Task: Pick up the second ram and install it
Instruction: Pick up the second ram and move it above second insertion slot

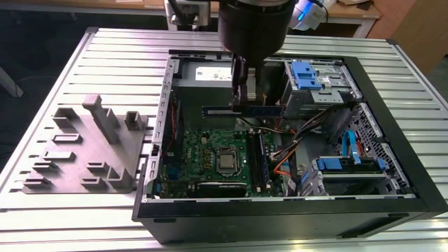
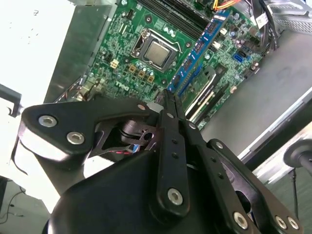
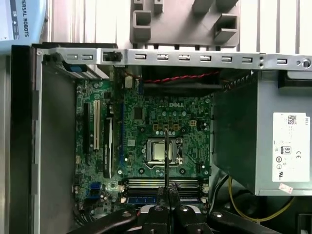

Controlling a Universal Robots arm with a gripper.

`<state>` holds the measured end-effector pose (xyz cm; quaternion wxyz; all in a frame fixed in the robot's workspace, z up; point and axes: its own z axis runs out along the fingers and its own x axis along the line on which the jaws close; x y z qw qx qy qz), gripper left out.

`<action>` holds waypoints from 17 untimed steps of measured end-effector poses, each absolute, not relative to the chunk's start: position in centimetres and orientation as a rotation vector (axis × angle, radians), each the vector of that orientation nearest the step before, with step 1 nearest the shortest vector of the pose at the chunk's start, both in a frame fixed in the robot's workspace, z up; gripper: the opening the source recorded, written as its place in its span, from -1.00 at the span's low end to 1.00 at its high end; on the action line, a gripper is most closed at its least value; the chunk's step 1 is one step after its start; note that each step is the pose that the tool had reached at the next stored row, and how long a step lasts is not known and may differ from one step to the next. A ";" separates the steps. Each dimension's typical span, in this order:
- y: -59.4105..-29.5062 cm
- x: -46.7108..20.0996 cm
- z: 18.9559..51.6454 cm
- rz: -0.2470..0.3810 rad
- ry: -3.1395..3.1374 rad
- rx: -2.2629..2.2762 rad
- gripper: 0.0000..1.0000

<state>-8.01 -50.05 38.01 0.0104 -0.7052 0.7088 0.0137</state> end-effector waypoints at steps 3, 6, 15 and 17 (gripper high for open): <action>-50.0 -7.8 37.4 0.044 2.213 -2.201 -0.84; -50.0 -7.8 36.9 0.045 2.213 -2.202 -0.84; -49.9 -7.8 35.3 0.049 2.215 -2.203 -0.84; -49.8 -7.8 35.0 0.049 2.215 -2.204 -0.84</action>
